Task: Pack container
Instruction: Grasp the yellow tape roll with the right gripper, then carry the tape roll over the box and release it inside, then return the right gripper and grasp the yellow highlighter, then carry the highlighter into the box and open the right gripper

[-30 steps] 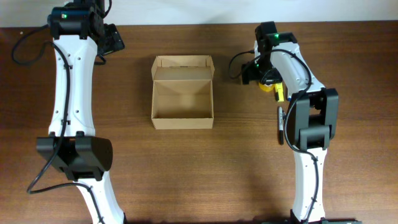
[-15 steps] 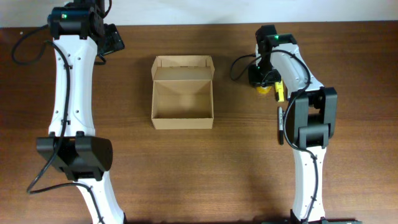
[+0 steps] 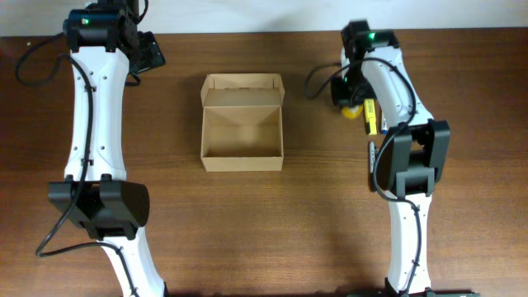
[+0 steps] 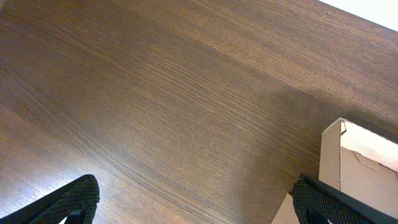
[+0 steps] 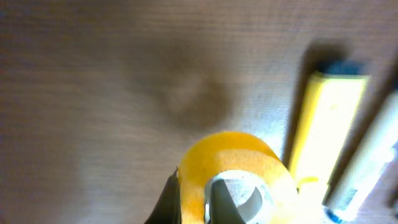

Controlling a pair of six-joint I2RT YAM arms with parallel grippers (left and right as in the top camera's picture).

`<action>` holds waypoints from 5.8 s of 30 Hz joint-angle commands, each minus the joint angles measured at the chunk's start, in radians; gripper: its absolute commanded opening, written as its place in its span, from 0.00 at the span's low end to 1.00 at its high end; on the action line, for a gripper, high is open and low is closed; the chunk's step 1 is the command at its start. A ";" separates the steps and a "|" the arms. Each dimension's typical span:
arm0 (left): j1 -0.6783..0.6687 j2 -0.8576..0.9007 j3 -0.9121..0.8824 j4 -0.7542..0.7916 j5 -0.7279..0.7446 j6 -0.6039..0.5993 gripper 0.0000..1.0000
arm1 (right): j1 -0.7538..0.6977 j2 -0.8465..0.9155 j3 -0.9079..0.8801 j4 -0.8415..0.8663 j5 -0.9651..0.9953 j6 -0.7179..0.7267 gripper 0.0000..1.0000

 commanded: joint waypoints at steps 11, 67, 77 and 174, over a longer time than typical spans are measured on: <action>0.002 0.001 0.016 -0.004 -0.010 0.013 1.00 | 0.312 -0.063 0.649 -0.254 -0.011 -0.212 0.04; 0.002 0.001 0.016 -0.004 -0.011 0.013 1.00 | 0.050 -0.473 0.106 -0.029 0.106 -0.130 0.64; 0.002 0.001 0.016 -0.004 -0.011 0.013 1.00 | -0.154 -0.468 -0.418 0.205 -0.097 -0.121 0.61; 0.002 0.001 0.016 -0.004 -0.011 0.013 1.00 | 0.477 -0.221 -0.417 0.274 -0.205 -0.803 0.07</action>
